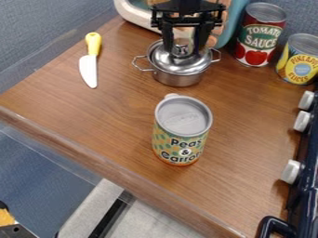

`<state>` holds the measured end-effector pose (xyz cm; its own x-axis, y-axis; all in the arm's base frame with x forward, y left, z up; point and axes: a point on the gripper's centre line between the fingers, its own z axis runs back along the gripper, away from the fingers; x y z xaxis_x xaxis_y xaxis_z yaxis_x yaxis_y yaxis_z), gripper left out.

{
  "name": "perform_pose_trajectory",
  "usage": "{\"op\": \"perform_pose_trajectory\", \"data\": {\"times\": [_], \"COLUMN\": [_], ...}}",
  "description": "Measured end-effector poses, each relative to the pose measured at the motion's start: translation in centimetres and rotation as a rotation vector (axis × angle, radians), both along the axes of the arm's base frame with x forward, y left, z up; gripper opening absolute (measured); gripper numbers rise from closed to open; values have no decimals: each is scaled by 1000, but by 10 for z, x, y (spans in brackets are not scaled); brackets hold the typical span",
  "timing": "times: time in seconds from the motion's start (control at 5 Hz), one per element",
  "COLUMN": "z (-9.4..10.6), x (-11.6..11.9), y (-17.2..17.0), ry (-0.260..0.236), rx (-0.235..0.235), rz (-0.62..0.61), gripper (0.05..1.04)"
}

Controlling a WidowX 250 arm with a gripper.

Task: Put the silver lid on the silver pot

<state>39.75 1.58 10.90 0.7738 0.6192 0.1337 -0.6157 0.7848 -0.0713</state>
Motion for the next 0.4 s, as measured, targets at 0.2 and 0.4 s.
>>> {"op": "perform_pose_trajectory", "data": {"times": [0.2, 0.4], "z": [1, 26], "x": [0, 1], "y": [-1, -4], "ry": [-2, -76], "rx": [-5, -20], "rz": [-5, -18], "gripper": [1005, 1001]}}
